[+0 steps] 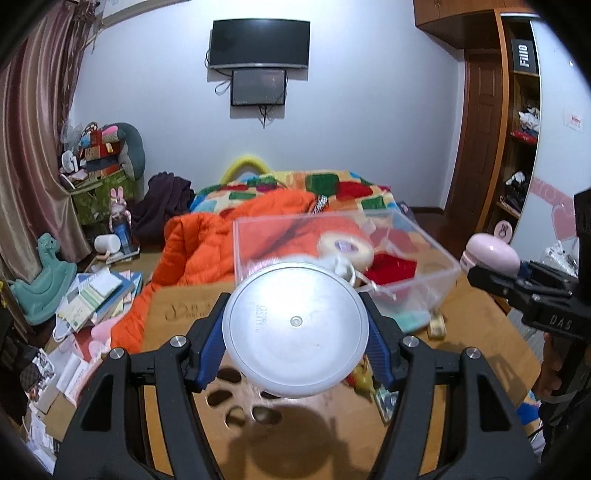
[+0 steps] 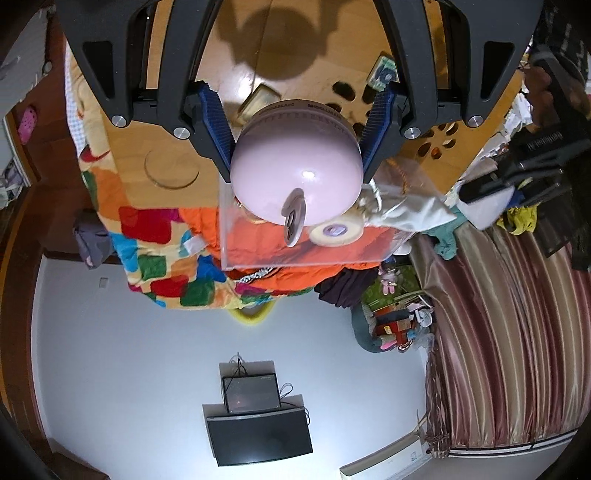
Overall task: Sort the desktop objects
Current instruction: 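Lower the white lid into the clear box while right tool lowers the pink container in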
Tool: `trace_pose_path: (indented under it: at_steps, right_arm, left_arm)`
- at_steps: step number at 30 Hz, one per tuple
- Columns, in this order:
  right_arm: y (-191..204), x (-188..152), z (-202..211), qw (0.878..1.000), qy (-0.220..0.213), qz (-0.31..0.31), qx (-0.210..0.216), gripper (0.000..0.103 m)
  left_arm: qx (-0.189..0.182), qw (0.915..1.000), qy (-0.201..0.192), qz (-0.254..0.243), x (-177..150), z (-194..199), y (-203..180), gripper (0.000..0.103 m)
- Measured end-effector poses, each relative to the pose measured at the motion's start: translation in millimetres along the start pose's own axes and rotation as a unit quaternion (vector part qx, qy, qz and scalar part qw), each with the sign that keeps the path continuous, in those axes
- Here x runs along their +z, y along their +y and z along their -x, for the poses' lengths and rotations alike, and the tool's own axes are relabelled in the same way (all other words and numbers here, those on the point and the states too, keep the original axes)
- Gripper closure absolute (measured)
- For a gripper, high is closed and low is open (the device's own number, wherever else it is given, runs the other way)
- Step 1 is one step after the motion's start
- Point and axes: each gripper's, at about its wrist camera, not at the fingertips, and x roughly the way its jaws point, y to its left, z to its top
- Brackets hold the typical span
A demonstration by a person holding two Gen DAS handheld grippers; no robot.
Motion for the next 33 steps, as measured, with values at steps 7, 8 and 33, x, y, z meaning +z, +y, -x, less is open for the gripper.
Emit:
trace_pose_path:
  at_steps: [7,8,33]
  right_arm:
    - [-3,20,-14,1.0,-0.003,0.016,-0.002,0.043]
    - [-3,22,-17,1.0,-0.002,0.018,-0.001,0.043]
    - [-20,30,-94,0.999,0.045,0.024,0.01,0.043]
  left_arm:
    - [-0.011,0.9998,-0.016,0.0,33,-10,9,0.038]
    - [-0.013,0.9998,-0.017,0.002,37,-13,10,0.038]
    - [-0.026,0.9972,0.057,0.04,48,-122,34,0.038]
